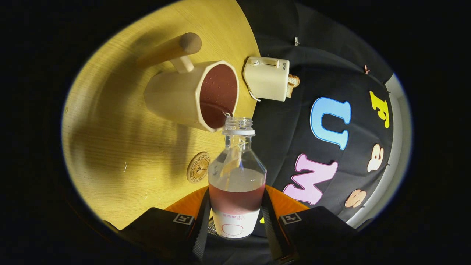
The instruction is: Take the bottle from table, then pour the juice into the cup, finally place the bottle on the coaster
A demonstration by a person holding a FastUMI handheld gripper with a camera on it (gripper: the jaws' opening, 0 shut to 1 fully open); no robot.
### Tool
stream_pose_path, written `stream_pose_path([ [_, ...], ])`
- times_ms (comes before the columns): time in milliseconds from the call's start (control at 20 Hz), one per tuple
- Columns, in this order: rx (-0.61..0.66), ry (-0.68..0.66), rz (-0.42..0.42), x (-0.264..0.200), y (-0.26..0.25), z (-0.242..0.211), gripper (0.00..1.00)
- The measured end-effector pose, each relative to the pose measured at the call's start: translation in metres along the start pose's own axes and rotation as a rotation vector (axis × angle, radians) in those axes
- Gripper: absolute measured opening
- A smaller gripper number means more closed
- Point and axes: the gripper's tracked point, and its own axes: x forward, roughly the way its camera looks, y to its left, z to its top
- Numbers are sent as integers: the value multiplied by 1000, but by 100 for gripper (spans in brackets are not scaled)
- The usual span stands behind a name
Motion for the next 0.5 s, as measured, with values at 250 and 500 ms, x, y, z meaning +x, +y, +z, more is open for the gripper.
stream_pose_path([
  [250, -29, -5, -19, 0, -7, 0, 70],
  [500, -52, -10, -34, -1, -11, 3, 70],
])
